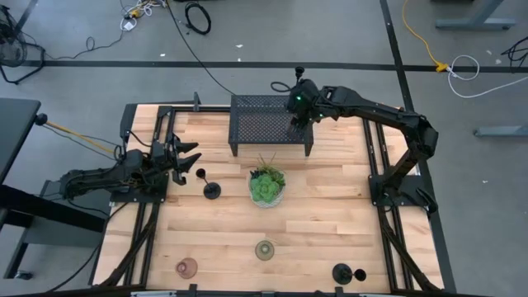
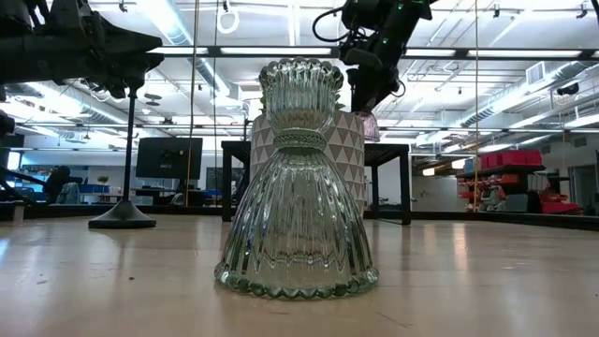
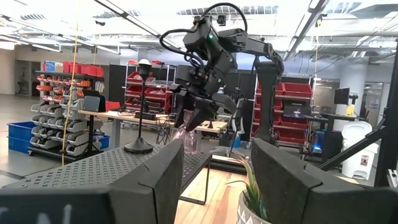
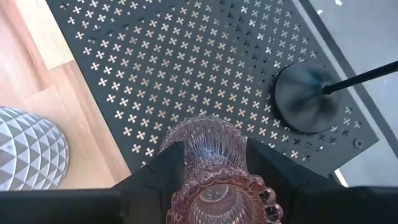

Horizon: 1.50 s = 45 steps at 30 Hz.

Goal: Pick & Place candle stick holders
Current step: Put the pink glass candle holder on the shelf aligned with the black candle holder

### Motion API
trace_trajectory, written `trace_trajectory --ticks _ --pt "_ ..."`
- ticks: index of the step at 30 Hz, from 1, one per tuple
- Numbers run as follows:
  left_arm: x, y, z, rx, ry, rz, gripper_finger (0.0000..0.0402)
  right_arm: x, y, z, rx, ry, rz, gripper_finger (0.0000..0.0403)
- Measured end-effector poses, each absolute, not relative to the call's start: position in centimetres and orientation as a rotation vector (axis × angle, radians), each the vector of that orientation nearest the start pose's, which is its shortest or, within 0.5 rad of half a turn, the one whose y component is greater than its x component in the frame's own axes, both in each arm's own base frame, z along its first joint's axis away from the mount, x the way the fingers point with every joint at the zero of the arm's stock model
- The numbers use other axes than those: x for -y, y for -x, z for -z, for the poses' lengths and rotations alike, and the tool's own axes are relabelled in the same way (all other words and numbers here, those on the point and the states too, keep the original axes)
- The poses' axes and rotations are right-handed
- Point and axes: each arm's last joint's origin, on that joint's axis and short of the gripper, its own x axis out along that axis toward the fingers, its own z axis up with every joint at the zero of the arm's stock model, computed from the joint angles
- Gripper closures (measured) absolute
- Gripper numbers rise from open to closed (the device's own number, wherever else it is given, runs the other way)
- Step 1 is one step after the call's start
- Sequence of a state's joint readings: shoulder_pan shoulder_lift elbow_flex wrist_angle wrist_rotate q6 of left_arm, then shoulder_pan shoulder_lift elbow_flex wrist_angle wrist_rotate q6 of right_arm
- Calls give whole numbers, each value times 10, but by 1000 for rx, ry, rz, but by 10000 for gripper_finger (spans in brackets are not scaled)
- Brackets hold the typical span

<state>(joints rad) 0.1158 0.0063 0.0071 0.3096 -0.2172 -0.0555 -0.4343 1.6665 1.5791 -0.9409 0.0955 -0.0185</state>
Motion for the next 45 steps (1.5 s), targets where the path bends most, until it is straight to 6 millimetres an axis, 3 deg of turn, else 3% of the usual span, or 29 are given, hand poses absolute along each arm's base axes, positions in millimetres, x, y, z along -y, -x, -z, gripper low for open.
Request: trace_trajectory --ticks 13,45 --pt "-17 -91 -195 320 71 -322 211 153 -323 -308 -1045 -144 458 245" --pt "-17 -91 -195 320 72 -321 211 160 -323 -312 -990 -137 482 229"
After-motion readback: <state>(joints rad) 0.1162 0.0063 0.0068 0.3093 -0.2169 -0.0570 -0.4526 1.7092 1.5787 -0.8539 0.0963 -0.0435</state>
